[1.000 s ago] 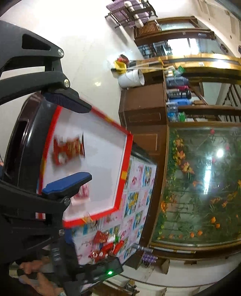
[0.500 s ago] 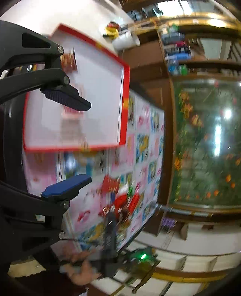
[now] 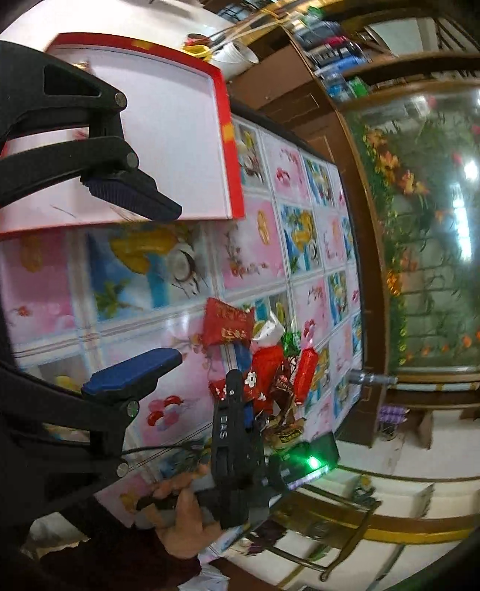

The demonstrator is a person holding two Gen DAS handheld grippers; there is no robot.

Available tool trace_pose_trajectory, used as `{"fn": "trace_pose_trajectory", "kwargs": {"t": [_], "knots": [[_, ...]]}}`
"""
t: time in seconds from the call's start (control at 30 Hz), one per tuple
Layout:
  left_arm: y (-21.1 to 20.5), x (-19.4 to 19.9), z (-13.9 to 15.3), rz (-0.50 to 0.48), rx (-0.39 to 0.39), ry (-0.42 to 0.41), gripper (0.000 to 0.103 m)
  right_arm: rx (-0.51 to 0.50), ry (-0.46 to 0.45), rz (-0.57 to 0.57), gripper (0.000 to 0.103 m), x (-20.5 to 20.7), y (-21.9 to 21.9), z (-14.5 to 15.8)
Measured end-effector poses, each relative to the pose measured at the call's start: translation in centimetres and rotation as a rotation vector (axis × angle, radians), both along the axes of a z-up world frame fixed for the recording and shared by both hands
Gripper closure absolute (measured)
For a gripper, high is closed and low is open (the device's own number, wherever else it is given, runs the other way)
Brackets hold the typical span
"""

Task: Organize snacks
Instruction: 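Move both open tools back to the snack pile, then grasp a red flower-print packet with the right tool while the left tool grasps a red packet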

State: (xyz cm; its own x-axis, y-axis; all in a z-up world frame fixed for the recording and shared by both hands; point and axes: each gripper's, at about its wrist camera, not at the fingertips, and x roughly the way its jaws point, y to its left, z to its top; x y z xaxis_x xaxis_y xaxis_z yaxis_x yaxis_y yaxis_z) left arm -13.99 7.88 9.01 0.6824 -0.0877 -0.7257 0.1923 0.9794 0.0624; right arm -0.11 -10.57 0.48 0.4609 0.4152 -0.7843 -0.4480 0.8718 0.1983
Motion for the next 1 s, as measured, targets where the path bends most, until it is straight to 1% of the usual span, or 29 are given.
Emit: {"fn": "trace_pose_trajectory", "kwargs": {"t": [0.1,0.17,0.23,0.27,0.33,0.43,0.5,0.6,0.7,0.73,0.77,0.8,0.83,0.9,1.0], "knots": [[-1.7,2.9,-1.0,-0.04,0.023,0.042,0.032,0.046,0.016,-0.002,0.071,0.3,-1.1,0.0],[-2.8,4.9,-1.7,-0.065,0.035,0.061,0.032,0.143,0.036,-0.007,0.071,0.4,-2.5,0.7],[-3.5,6.5,-2.4,-0.071,0.052,0.082,0.032,0.301,0.03,-0.018,0.071,0.4,-4.7,2.2],[-4.2,7.5,-3.0,-0.072,0.07,0.107,0.032,0.35,0.019,-0.027,0.071,0.4,-5.4,2.7],[-5.2,8.5,-3.7,-0.086,0.094,0.126,0.032,0.435,0.008,-0.063,0.071,0.5,-6.9,3.4],[-6.5,9.9,-4.6,-0.095,0.135,0.132,0.032,0.476,0.001,-0.109,0.07,0.6,-8.0,3.7],[-6.7,11.1,-5.4,-0.088,0.142,0.16,0.033,0.495,-0.002,-0.134,0.07,0.7,-8.5,3.8],[-6.8,12.3,-6.5,-0.079,0.124,0.199,0.033,0.524,0.001,-0.171,0.07,1.0,-9.3,3.8],[-6.8,12.8,-7.0,-0.057,0.11,0.212,0.033,0.527,-0.006,-0.187,0.07,1.1,-9.7,3.9],[-6.8,12.8,-7.1,-0.056,0.099,0.213,0.035,0.526,-0.012,-0.186,0.069,1.0,-9.7,4.0],[-6.7,12.7,-7.2,-0.056,0.079,0.214,0.047,0.52,-0.02,-0.183,0.069,0.9,-9.7,4.0],[-6.7,12.9,-7.3,-0.056,0.066,0.222,0.053,0.513,-0.026,-0.181,0.069,0.9,-9.6,4.1],[-6.5,12.9,-7.3,-0.058,0.035,0.224,0.06,0.51,-0.031,-0.179,0.069,0.9,-9.4,4.2],[-6.4,12.9,-7.4,-0.045,0.016,0.225,0.061,0.512,-0.032,-0.178,0.069,0.9,-9.4,4.2],[-6.4,12.7,-7.4,-0.037,0.0,0.205,0.067,0.51,-0.033,-0.189,0.069,0.9,-9.4,4.2]]}}
